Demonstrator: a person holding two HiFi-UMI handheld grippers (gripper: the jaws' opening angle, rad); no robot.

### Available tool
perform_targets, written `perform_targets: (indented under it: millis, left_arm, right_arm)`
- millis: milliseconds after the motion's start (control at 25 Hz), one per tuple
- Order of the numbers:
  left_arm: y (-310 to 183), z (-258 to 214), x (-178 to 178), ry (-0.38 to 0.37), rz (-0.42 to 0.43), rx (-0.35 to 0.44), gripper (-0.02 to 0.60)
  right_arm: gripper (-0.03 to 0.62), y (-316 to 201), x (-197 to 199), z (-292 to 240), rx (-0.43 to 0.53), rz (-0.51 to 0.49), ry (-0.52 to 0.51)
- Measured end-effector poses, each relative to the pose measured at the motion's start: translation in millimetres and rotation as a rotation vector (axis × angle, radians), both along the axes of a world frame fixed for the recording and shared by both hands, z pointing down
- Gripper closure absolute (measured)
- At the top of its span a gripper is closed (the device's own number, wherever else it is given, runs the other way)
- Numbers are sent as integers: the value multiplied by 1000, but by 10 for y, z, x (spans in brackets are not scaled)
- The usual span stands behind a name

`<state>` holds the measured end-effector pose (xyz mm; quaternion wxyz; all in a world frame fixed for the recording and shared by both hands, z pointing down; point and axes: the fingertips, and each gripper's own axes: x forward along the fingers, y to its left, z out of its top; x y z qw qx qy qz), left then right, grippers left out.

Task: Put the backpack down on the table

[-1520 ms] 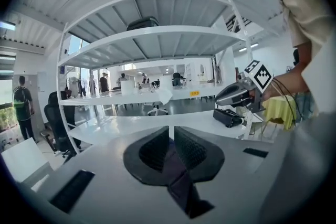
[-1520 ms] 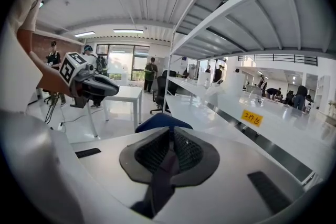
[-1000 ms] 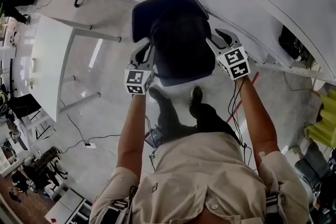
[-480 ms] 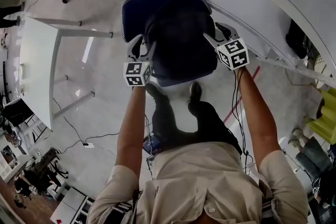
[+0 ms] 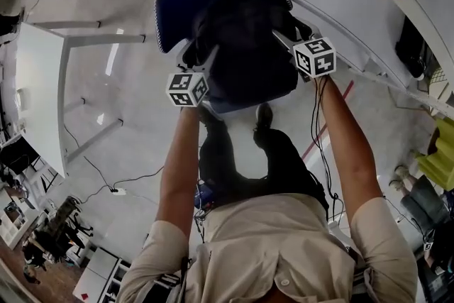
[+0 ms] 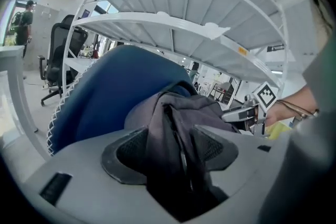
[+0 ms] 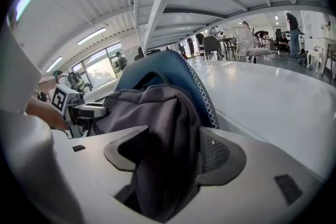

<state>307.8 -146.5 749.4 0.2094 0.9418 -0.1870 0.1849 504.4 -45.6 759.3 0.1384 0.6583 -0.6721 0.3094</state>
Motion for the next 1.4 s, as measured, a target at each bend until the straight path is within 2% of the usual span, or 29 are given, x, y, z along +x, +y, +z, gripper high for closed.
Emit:
perform_targets:
  millis: [160, 320, 640, 840, 1080, 1400]
  left_arm:
    - [17, 35, 64, 9, -25, 13, 410]
    - [119, -80, -4, 11, -68, 18, 459]
    - [639, -427, -407, 11, -99, 38, 474]
    - [760, -748, -717, 15, -142, 105, 476]
    - [563, -1323, -1163, 32, -218, 204, 477]
    - [232, -1962, -2026, 63, -349, 248, 477]
  right_arm:
    - [332, -57, -35, 53, 24, -10, 41]
    - [452, 3, -173, -49, 19, -31, 59]
    - [485, 437, -522, -530, 81, -19, 106]
    - [493, 545, -824, -893, 130, -58, 146]
    - [493, 269, -1243, -1484, 210, -143, 175]
    - [494, -298, -2031, -2232, 287, -273, 201]
